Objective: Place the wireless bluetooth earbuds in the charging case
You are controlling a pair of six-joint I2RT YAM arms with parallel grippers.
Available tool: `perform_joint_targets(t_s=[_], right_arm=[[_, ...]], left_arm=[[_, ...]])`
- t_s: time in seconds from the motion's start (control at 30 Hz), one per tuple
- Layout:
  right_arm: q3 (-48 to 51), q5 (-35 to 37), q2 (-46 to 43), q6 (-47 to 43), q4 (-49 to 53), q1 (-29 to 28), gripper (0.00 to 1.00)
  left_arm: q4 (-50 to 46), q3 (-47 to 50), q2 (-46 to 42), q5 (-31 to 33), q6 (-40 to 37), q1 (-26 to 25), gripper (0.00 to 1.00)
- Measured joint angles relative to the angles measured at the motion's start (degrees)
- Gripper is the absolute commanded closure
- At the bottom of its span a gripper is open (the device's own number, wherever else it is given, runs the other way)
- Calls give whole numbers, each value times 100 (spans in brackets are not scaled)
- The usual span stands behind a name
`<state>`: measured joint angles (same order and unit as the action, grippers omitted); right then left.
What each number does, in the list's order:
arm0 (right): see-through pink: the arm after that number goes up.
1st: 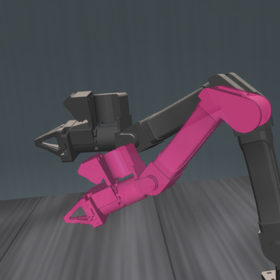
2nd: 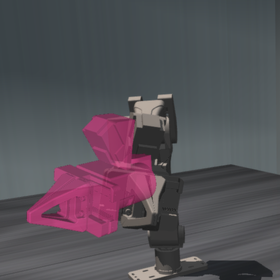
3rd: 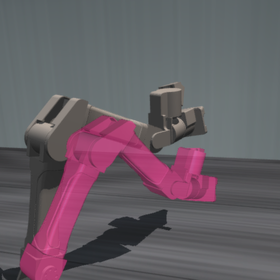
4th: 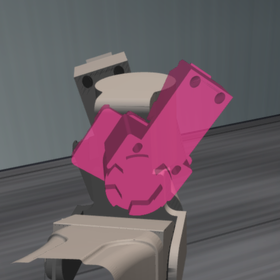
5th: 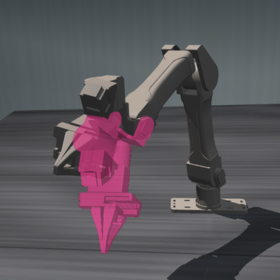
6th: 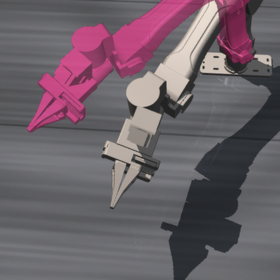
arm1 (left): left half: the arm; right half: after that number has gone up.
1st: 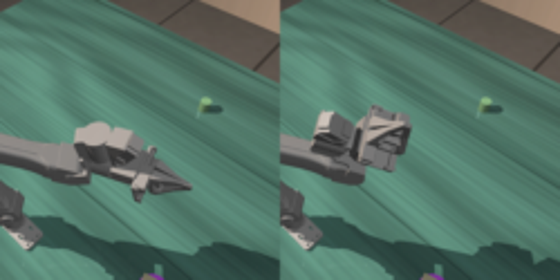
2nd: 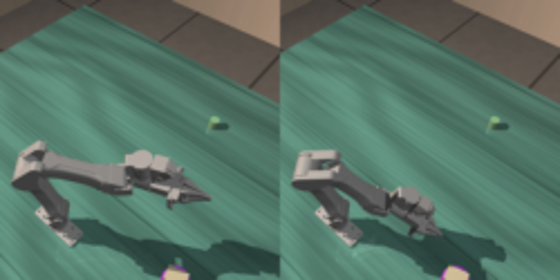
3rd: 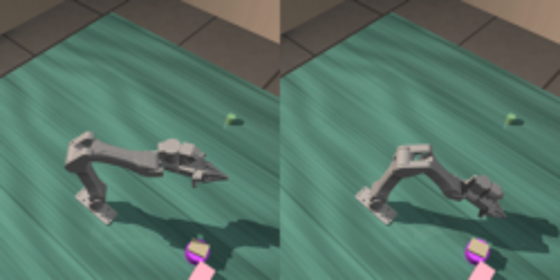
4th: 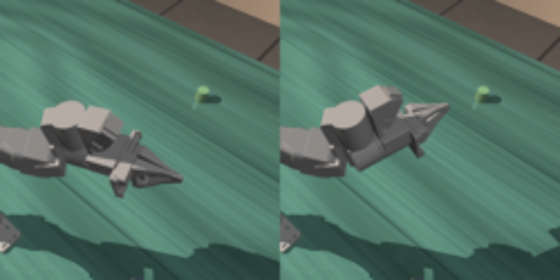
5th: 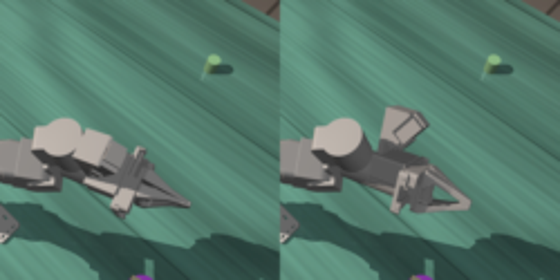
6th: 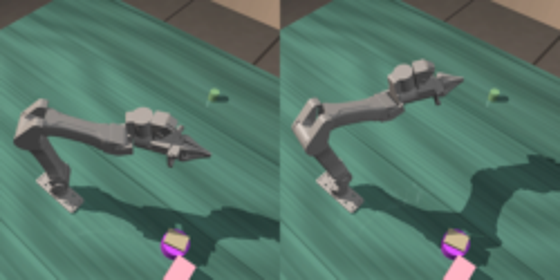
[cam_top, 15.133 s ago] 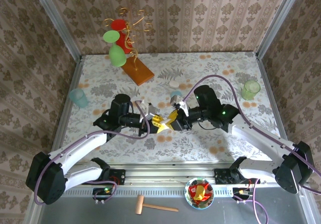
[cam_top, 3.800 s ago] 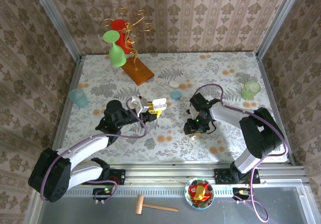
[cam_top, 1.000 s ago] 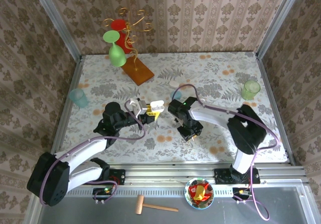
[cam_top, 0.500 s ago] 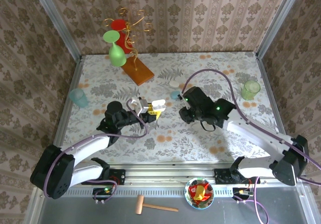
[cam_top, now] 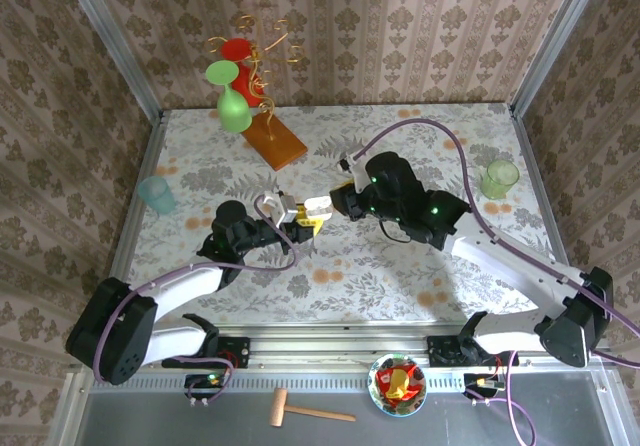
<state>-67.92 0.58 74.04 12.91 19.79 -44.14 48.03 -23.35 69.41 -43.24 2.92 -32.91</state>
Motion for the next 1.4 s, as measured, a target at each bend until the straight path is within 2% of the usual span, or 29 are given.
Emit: perform_joint_targets(t_s=[0.37,1.4], right_arm=[[0,-282,295,50,-306,-17,76],[179,-492,286,94,-428,-17,76]], left_arm=[[131,-4,33,4,70,0,94],[61,-55,31,455,271,0,95]])
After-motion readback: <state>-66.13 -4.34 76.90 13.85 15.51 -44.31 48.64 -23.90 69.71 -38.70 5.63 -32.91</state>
